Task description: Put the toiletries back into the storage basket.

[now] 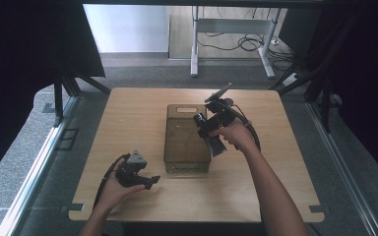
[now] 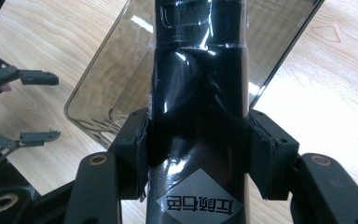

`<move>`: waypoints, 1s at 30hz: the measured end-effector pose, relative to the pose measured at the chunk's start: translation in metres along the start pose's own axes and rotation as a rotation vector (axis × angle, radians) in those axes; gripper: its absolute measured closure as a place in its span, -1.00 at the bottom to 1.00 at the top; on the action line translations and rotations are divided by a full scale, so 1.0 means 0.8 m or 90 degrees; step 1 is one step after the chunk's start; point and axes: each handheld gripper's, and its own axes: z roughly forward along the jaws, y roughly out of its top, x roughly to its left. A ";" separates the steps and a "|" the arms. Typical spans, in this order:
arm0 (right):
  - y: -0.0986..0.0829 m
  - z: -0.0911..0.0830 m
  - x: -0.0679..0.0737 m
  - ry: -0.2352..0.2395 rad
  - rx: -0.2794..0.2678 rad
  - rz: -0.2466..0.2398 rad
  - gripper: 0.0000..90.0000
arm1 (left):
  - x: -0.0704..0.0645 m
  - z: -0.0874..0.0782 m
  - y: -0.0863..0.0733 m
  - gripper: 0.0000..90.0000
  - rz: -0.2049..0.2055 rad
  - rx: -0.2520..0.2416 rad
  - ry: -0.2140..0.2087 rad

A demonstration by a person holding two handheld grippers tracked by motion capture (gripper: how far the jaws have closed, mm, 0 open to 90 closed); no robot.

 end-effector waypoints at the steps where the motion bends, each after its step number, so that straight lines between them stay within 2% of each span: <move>1: 0.002 0.001 0.001 0.000 -0.001 0.002 0.04 | 0.001 0.001 0.000 -0.46 0.003 0.001 0.000; 7: 0.017 0.013 0.007 0.003 0.003 0.009 0.04 | 0.003 -0.001 0.000 -0.46 -0.003 0.000 0.000; 30: 0.045 0.054 0.020 0.009 0.022 0.033 0.04 | 0.002 -0.001 0.000 -0.46 0.000 -0.002 -0.003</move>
